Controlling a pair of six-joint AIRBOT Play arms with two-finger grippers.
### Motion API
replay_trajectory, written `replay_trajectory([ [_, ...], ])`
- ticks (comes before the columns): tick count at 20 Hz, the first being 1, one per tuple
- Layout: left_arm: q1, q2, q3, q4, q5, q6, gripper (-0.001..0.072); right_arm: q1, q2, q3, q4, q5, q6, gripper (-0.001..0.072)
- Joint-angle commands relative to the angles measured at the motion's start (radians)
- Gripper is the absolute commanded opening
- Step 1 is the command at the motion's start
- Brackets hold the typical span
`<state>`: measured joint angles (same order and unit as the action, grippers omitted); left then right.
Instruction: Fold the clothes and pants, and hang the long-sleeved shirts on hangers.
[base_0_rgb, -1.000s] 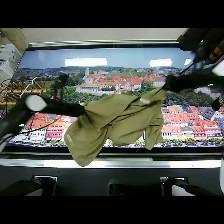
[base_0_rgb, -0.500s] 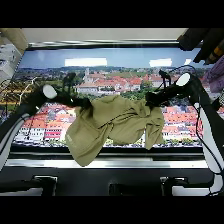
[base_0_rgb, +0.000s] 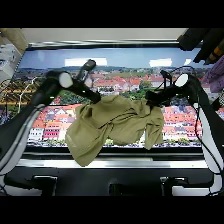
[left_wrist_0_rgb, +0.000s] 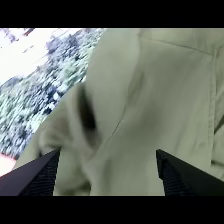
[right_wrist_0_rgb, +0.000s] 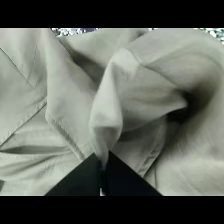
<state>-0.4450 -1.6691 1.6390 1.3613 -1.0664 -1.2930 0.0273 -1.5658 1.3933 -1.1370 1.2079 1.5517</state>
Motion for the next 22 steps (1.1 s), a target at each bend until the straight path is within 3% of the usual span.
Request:
replay_trajectory([
  [1,-0.063,-0.142,0.11,0.116,0.084,0.014,0.072,0.001,0.0,0.0,-0.003,0.033,0.004,0.0031],
  [5,-0.06,-0.297,0.28,0.062,-0.02,0.016,0.072,0.001,0.0,-0.001,-0.005,0.004,0.004,0.0031],
  [8,-0.06,-0.347,0.301,0.004,-0.121,0.015,0.072,0.001,0.0,-0.001,-0.005,-0.015,0.005,0.0031],
  [11,-0.059,-0.367,0.301,-0.078,-0.139,0.014,0.071,0.001,0.0,-0.001,-0.005,-0.035,0.009,0.0031],
  [12,-0.06,-0.379,0.301,-0.09,-0.139,0.005,0.0638,0.001,0.0,-0.001,-0.005,-0.037,0.008,0.0031],
  [14,-0.056,-0.397,0.301,-0.086,-0.13,-0.009,0.0316,0.001,0.0,-0.001,-0.004,-0.032,0.008,0.0031],
  [15,-0.052,-0.398,0.302,-0.086,-0.12,-0.008,0.0096,0.001,0.0,-0.001,-0.004,-0.032,0.008,0.0031],
  [16,-0.047,-0.396,0.314,-0.086,-0.119,-0.008,0.0027,0.001,0.0,0.0,-0.004,-0.032,0.008,0.0031],
  [19,-0.027,-0.352,0.443,-0.06,-0.1,-0.007,0.0026,0.0,0.013,0.034,-0.018,-0.044,0.008,0.0031],
  [22,0.015,-0.179,0.505,-0.013,0.108,-0.032,0.0027,0.0,0.061,0.22,-0.113,-0.084,0.039,0.003],
])
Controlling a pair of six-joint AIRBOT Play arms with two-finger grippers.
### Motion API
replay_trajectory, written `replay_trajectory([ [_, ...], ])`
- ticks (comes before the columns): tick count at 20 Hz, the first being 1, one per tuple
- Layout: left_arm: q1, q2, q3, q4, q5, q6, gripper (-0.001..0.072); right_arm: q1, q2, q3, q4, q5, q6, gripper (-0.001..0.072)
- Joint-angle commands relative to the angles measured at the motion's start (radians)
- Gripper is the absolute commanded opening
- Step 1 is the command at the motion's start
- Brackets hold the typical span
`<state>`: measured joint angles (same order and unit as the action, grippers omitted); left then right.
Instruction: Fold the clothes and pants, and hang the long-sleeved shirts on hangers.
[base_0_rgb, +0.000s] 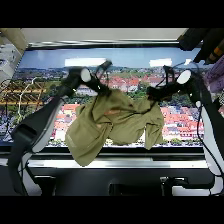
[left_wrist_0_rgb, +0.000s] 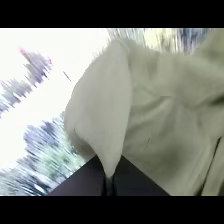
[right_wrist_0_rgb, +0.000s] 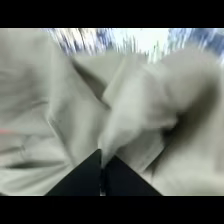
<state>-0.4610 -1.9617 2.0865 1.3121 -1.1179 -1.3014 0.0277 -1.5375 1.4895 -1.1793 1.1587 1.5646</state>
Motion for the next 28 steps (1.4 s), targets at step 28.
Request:
replay_trajectory([
  [28,0.004,0.571,-0.945,0.151,0.466,-0.655,0.0027,0.084,-0.117,0.09,0.135,0.027,-0.069,0.003],
])
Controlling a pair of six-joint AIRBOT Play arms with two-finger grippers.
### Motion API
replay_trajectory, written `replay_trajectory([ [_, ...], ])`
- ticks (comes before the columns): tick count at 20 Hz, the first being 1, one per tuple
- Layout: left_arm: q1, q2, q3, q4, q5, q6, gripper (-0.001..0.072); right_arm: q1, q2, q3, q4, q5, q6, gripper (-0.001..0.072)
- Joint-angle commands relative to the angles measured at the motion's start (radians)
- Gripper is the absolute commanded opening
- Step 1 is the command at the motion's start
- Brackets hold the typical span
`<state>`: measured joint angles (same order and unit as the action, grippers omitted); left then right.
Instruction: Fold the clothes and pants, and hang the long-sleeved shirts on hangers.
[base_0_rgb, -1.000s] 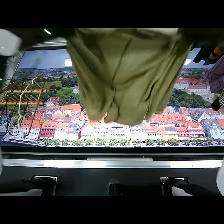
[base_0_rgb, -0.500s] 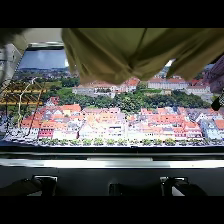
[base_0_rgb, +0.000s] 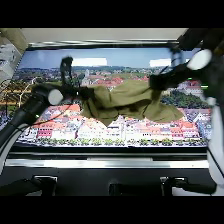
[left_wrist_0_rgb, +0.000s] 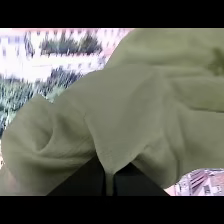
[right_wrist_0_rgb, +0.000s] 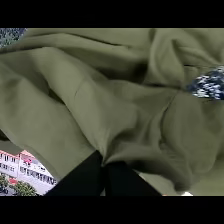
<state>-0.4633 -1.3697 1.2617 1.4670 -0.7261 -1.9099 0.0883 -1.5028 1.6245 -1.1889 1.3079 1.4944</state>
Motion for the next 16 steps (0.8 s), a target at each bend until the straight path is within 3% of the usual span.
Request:
replay_trajectory([
  [1,0.016,-0.036,-0.119,-0.004,0.085,-0.047,0.0027,0.021,-0.196,-0.045,0.211,-0.181,0.019,0.0031],
  [6,0.08,-0.119,-0.119,-0.052,0.106,-0.047,0.0027,0.021,-0.296,-0.045,0.317,-0.313,0.081,0.0032],
  [7,0.084,-0.127,-0.119,-0.084,0.118,-0.047,0.0027,0.021,-0.299,-0.045,0.315,-0.316,0.079,0.0107],
  [9,0.082,-0.13,-0.119,-0.115,0.154,-0.047,0.0027,0.017,-0.291,-0.02,0.301,-0.287,-0.011,0.0526],
  [10,0.082,-0.129,-0.118,-0.126,0.164,-0.047,0.0027,0.009,-0.275,0.013,0.254,-0.244,-0.067,0.0563],
  [14,0.084,-0.129,-0.111,-0.132,0.163,-0.043,0.0027,-0.04,-0.172,0.107,-0.209,-0.019,-0.13,0.0545],
  [16,0.084,-0.129,-0.111,-0.132,0.162,-0.043,0.0028,-0.095,-0.143,0.058,-0.101,0.022,-0.134,0.0541],
])
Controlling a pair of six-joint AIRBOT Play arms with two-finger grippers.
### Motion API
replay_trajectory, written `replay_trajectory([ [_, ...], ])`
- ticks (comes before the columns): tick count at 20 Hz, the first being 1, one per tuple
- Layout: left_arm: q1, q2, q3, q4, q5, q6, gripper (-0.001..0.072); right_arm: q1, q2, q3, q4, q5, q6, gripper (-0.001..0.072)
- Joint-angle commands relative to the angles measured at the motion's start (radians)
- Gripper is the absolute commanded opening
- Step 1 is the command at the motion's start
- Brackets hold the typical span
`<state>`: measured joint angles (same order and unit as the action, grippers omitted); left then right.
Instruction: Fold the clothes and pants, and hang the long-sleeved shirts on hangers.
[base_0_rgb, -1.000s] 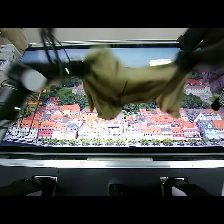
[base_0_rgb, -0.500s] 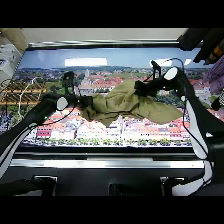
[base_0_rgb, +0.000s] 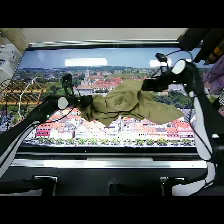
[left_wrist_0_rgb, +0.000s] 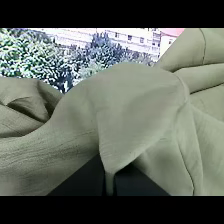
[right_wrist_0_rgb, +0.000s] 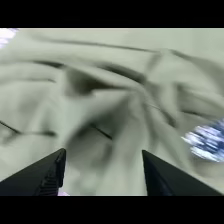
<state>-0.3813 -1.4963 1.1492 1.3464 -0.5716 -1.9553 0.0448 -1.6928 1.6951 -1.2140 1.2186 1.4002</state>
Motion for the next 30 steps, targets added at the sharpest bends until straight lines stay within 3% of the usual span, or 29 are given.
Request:
replay_trajectory([
  [1,0.002,-0.002,0.001,-0.011,0.006,0.003,0.0027,-0.06,0.049,-0.053,-0.007,0.137,-0.074,0.0541],
  [3,0.002,-0.002,0.001,-0.011,0.004,0.003,0.0027,-0.037,0.048,-0.153,0.018,0.142,-0.122,0.054],
  [6,0.002,-0.002,0.001,-0.011,0.003,0.003,0.0027,0.042,0.048,-0.24,-0.002,0.018,-0.167,0.053],
  [11,0.002,-0.002,0.001,-0.011,0.004,0.003,0.0027,0.12,0.046,-0.245,-0.053,-0.193,-0.167,0.046],
  [16,0.002,-0.002,0.001,-0.011,0.004,0.003,0.0027,0.192,0.002,-0.245,-0.106,-0.279,-0.167,0.0429],
  [19,0.002,-0.002,0.001,-0.011,0.004,0.003,0.0027,0.191,0.0,-0.245,-0.098,-0.371,-0.166,0.0403],
  [25,0.002,0.0,0.001,-0.011,0.004,0.003,0.0027,0.191,-0.064,-0.245,-0.02,-0.415,-0.166,0.0388],
  [27,0.002,0.002,0.001,-0.011,0.004,0.003,0.0028,0.191,-0.065,-0.245,-0.02,-0.478,-0.156,0.0309],
  [29,0.002,0.002,0.001,-0.011,0.004,0.003,0.0027,0.191,-0.065,-0.245,-0.019,-0.492,-0.101,0.0032],
  [30,0.002,0.002,0.001,-0.011,0.003,0.003,0.0027,0.191,-0.064,-0.238,-0.014,-0.464,-0.083,0.0029],
])
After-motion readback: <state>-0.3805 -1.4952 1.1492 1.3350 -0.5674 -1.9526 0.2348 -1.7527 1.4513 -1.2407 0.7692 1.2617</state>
